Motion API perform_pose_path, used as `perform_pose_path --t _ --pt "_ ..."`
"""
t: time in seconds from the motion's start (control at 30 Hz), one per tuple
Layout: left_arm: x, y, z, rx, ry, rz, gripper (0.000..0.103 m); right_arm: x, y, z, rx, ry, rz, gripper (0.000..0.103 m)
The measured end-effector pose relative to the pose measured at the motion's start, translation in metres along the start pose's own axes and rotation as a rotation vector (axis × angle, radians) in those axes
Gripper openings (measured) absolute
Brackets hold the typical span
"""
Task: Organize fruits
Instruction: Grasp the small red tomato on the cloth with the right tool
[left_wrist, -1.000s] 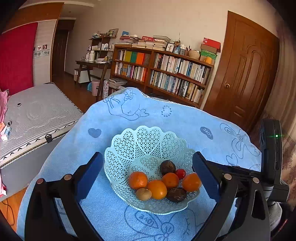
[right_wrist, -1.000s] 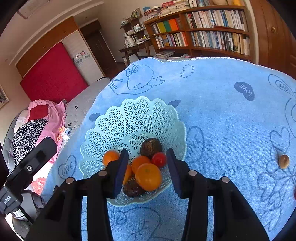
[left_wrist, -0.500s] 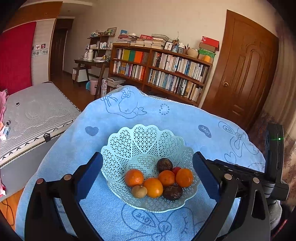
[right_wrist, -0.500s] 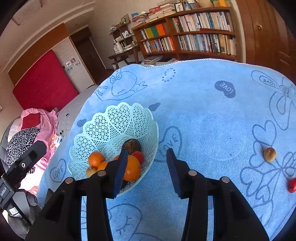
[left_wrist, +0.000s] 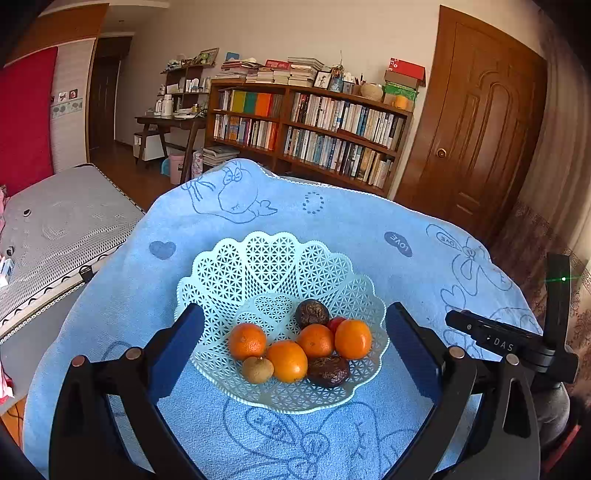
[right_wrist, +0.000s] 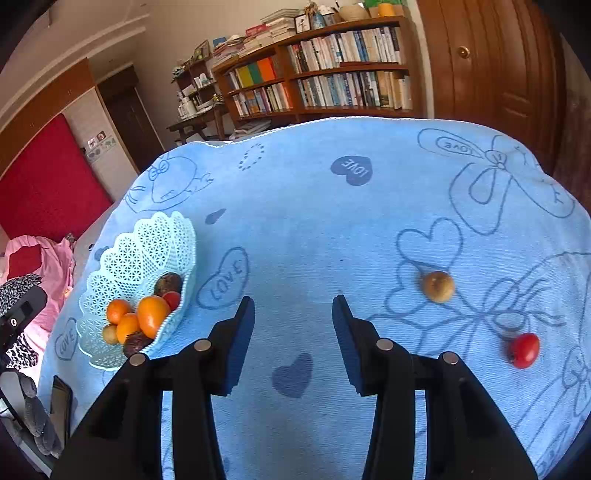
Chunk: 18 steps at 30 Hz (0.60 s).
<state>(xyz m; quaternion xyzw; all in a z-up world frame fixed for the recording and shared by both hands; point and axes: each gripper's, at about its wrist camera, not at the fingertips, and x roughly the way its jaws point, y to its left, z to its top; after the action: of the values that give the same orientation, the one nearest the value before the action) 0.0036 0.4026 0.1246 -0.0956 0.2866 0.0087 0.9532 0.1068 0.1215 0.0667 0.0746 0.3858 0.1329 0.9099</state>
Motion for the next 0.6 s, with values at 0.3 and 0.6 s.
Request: perform_pose_path --t 0.3,0.6 --pt "0.007 -0.012 -0.007 0.018 0.027 -0.009 0.100 -0.031 -0.084 -0.012 0.074 -0.045 -0.165 0.044" --pt "0.014 -0.029 -0.012 0.045 0.051 -0.031 0.100 -0.050 -0.146 -0.019 0.186 -0.060 -0.228 0.044"
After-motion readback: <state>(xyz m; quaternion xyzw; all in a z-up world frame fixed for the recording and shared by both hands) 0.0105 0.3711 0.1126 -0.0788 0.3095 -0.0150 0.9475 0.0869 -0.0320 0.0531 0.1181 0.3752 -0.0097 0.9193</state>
